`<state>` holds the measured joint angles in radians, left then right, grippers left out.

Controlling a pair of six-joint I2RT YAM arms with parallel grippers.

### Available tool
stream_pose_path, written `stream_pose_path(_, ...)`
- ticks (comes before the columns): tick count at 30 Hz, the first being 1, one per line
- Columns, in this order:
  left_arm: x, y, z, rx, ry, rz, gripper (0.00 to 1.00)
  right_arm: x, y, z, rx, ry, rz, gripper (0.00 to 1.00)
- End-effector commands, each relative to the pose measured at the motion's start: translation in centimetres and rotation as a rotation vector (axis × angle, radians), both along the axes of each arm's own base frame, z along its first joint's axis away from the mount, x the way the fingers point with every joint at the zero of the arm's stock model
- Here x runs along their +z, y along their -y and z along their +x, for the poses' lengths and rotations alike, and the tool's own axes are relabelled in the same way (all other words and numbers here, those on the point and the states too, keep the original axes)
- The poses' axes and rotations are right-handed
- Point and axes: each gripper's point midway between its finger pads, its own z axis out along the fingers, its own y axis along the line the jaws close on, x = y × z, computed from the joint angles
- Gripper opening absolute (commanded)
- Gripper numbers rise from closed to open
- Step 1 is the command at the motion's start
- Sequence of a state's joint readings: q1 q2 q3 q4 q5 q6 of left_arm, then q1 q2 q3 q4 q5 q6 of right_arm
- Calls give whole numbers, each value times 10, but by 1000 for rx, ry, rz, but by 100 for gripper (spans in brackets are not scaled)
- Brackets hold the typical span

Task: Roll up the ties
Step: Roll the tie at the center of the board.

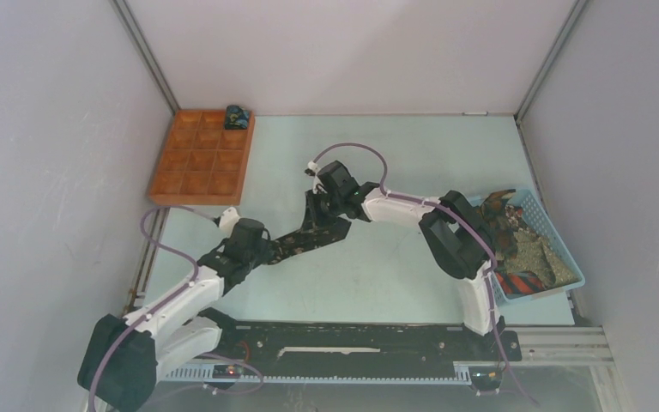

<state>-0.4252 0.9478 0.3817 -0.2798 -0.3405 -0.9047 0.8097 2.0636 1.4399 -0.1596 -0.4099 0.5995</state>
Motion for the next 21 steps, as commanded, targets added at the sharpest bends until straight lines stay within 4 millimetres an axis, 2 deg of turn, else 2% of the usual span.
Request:
stream_pose_path(1,2,-23,-7,14,-62,212,37,27,10,8,-23,66,20,8)
stream_pose_path(6,12,-20,-5,-19,-96,308,36,29,19,13,-44,73,10,8)
stream_pose_path(13,12,-15,-4,-60,-158,429,36,35,37,20,-76,79,-4,8)
stream_pose_path(21,21,0,3,-113,-196,560,36,36,70,35,-142,81,-44,7)
